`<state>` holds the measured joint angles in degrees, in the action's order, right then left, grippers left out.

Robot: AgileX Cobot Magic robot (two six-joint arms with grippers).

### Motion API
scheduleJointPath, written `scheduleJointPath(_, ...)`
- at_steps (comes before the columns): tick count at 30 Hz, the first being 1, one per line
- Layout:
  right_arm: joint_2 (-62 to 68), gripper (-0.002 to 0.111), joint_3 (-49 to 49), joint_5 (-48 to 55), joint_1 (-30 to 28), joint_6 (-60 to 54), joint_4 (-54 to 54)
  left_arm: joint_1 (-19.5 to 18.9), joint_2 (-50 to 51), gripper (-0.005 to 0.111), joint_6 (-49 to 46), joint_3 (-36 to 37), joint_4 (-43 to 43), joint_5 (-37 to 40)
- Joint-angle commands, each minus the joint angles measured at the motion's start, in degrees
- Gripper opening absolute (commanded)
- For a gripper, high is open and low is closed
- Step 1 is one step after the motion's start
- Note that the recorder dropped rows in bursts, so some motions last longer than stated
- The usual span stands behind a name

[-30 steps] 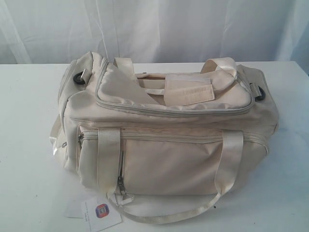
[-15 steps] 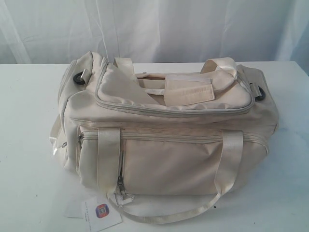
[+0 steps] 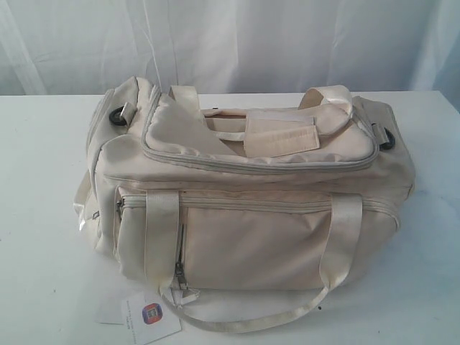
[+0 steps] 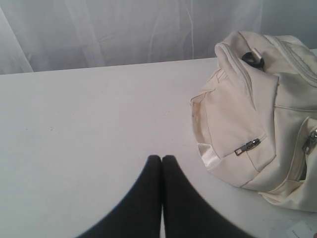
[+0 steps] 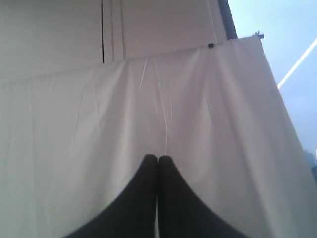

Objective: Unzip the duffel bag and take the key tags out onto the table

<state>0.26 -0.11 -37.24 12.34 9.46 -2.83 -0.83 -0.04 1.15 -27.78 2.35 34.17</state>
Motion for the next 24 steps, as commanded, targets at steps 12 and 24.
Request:
scheduleJointPath(12, 33.66, 0.000, -35.57, 39.83, -0.33, -0.58, -5.24, -0.15, 0.04, 0.000, -0.15, -0.20, -5.20, 0.22)
scheduleJointPath(24, 75.44, 0.000, -78.38, 73.72, -0.33, -8.64, -5.25, 0.41, 0.04, 0.000, -0.05, 6.01, -10.03, -4.85)
